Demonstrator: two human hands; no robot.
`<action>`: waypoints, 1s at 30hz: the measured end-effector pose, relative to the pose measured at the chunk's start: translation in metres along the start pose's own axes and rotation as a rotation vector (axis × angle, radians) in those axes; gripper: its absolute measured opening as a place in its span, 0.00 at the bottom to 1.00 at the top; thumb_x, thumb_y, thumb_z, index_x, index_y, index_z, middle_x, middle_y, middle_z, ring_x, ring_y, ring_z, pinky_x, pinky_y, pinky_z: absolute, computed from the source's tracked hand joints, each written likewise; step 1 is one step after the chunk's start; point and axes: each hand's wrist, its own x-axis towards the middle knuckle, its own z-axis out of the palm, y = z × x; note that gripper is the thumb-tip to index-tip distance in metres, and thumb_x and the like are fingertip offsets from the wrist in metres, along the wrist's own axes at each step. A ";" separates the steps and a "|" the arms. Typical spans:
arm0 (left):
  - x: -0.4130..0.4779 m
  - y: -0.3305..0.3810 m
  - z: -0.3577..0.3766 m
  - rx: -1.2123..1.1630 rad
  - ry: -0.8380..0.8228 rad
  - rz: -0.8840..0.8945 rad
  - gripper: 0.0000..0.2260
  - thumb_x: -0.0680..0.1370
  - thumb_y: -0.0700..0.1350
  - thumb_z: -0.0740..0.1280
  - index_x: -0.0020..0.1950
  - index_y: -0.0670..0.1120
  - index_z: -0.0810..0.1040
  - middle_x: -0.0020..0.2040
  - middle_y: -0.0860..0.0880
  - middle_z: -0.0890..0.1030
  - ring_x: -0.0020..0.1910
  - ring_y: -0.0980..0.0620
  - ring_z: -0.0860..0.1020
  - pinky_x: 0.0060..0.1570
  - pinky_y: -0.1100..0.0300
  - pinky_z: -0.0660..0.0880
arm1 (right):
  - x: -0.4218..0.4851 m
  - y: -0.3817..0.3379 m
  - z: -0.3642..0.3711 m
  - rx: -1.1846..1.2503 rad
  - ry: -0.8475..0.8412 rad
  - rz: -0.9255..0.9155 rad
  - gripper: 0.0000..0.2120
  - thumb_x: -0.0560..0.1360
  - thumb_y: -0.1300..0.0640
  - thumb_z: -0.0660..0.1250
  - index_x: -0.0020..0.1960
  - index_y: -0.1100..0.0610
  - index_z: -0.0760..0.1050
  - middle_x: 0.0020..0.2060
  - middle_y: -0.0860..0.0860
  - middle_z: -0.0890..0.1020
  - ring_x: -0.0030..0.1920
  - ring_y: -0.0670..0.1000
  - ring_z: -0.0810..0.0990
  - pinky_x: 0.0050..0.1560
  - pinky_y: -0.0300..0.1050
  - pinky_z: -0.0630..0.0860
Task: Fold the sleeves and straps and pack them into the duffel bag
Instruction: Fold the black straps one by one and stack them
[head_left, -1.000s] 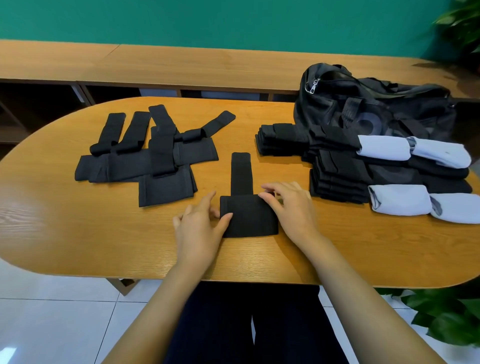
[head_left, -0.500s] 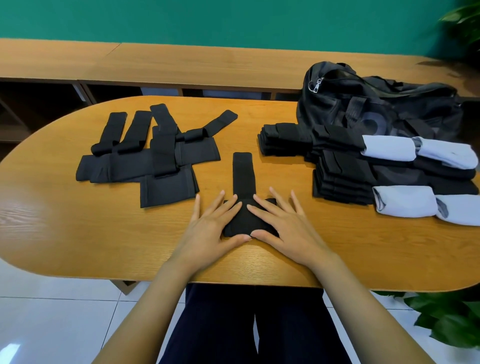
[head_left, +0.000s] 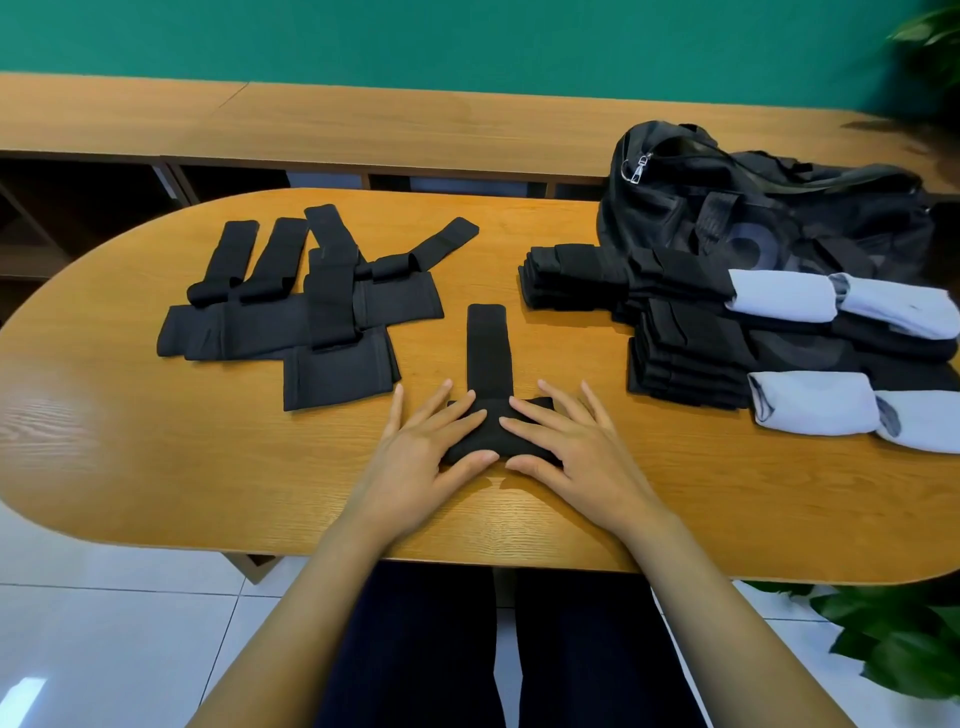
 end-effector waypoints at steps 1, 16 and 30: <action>0.000 0.000 0.000 -0.004 0.011 0.006 0.34 0.76 0.72 0.46 0.74 0.55 0.67 0.77 0.57 0.63 0.77 0.63 0.48 0.76 0.46 0.36 | -0.001 0.000 0.001 0.005 0.011 -0.002 0.33 0.76 0.28 0.42 0.73 0.41 0.66 0.75 0.40 0.64 0.78 0.43 0.50 0.77 0.53 0.38; -0.003 0.001 0.000 -0.005 0.132 0.061 0.32 0.78 0.70 0.46 0.67 0.54 0.76 0.70 0.57 0.73 0.75 0.65 0.57 0.77 0.48 0.37 | -0.001 0.004 0.008 0.027 0.146 -0.020 0.32 0.77 0.29 0.45 0.68 0.44 0.75 0.69 0.40 0.73 0.73 0.41 0.61 0.77 0.48 0.42; -0.012 0.010 -0.005 -0.150 0.236 0.055 0.26 0.78 0.67 0.52 0.62 0.53 0.80 0.64 0.52 0.78 0.67 0.77 0.58 0.77 0.51 0.38 | -0.010 0.000 -0.001 0.235 0.293 0.036 0.28 0.77 0.32 0.50 0.57 0.46 0.82 0.51 0.37 0.81 0.58 0.37 0.73 0.75 0.53 0.55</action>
